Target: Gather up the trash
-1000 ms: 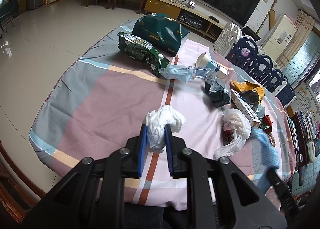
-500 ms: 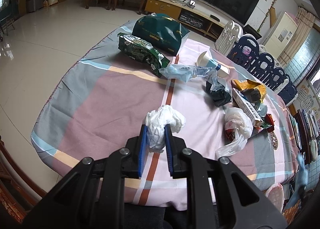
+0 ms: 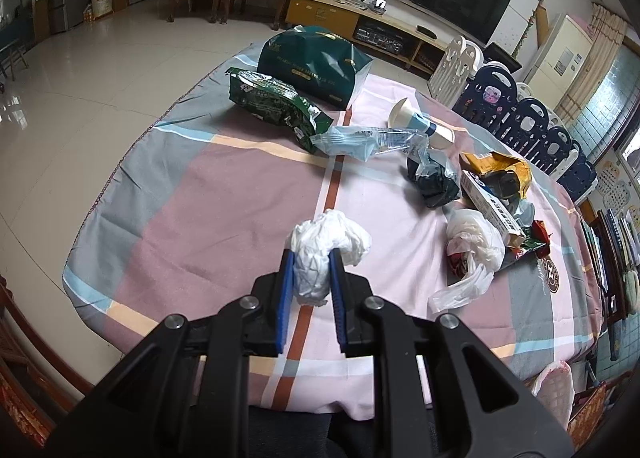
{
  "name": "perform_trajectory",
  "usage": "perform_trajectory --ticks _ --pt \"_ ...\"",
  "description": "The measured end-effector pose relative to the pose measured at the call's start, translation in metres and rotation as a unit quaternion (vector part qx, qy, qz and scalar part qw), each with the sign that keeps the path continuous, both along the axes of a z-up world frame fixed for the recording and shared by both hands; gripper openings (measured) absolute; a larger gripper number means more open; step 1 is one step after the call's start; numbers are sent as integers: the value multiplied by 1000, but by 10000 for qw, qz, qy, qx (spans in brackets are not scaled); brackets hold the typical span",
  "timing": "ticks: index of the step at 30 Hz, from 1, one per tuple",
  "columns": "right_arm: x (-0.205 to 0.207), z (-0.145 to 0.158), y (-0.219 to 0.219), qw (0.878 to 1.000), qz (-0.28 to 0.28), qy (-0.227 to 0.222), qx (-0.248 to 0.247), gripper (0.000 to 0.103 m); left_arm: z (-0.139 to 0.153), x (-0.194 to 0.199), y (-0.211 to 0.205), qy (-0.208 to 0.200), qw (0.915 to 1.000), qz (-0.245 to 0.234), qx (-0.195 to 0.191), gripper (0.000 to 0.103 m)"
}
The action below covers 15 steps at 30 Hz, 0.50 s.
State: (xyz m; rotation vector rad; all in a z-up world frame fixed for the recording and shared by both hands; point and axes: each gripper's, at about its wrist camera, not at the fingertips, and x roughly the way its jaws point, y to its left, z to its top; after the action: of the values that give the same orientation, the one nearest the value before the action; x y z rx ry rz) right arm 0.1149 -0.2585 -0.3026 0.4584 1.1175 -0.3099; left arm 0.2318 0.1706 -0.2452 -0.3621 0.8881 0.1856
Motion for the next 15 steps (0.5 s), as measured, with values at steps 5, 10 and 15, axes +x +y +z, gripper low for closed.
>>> perform_trajectory --ticks 5,10,15 --pt "-6 17 -2 9991 -113 -372 -161 52 0 1 -2 2 10000 -9 36 19" --pt "-11 35 -14 9967 -274 -747 -189 53 5 -5 2 -219 9996 -41 -155 19" --pt "-17 51 -28 9936 -476 -1012 -167 54 21 -25 -4 -607 9948 -309 -764 19"
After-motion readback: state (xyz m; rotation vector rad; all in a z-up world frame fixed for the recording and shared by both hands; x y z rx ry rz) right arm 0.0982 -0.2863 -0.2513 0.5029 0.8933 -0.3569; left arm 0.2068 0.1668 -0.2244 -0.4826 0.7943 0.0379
